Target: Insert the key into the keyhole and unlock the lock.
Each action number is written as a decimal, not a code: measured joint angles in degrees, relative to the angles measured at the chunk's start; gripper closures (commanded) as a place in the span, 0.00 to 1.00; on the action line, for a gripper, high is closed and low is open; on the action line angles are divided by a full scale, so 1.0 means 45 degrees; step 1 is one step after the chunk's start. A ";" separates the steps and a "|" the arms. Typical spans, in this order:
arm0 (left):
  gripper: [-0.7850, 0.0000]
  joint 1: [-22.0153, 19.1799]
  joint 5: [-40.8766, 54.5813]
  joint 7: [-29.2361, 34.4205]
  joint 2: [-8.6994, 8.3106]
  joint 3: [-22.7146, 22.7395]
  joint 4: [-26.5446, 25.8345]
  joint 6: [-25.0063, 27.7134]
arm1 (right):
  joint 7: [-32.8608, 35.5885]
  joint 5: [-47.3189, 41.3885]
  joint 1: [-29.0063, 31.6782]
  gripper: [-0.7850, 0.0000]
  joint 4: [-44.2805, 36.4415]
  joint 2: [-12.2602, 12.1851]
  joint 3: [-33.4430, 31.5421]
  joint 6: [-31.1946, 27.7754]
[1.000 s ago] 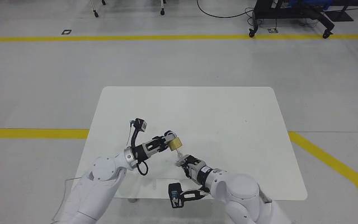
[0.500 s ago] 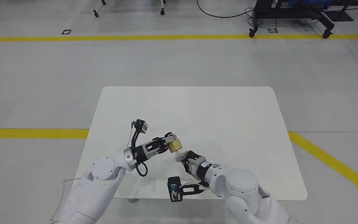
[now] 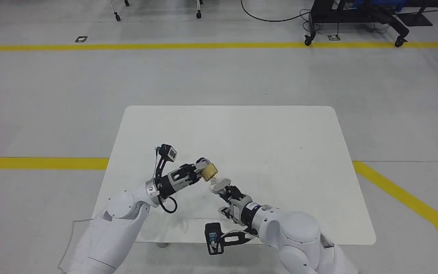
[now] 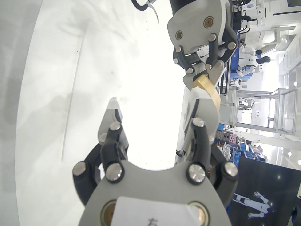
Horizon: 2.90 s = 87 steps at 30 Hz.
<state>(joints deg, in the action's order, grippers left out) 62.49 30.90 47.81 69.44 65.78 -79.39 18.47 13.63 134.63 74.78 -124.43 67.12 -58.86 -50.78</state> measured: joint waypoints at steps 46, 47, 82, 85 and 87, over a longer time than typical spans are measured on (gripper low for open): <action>1.00 0.0135 -0.1186 -0.2192 0.0248 -0.0006 -0.0181 -0.1120 | -0.0484 0.0560 -0.0971 1.00 0.2338 0.0468 0.0682 0.4070; 1.00 0.0135 -0.1172 -0.2173 0.0251 -0.0005 -0.0178 -0.1120 | -0.0657 0.0346 -0.0956 1.00 0.2389 0.0469 0.0598 0.4111; 1.00 0.0631 -0.1605 -0.2256 0.0315 0.0361 -0.0638 0.0936 | -0.7223 -0.9028 -0.0841 0.52 0.6313 0.0320 -0.2193 0.2725; 1.00 0.0672 -0.1897 -0.2425 0.0304 0.0426 -0.0682 0.0932 | -0.6419 -0.7734 -0.0505 0.00 0.5563 0.0215 -0.2392 0.3452; 1.00 0.0729 -0.2288 -0.2640 0.0284 0.0500 -0.0763 0.0932 | -0.5850 -0.6783 -0.0101 0.00 0.4905 0.0132 -0.2573 0.3985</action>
<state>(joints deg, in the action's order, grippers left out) 65.77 20.60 35.93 70.71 68.03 -82.83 22.66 -12.69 104.10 74.32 -102.36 67.71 -70.43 -32.85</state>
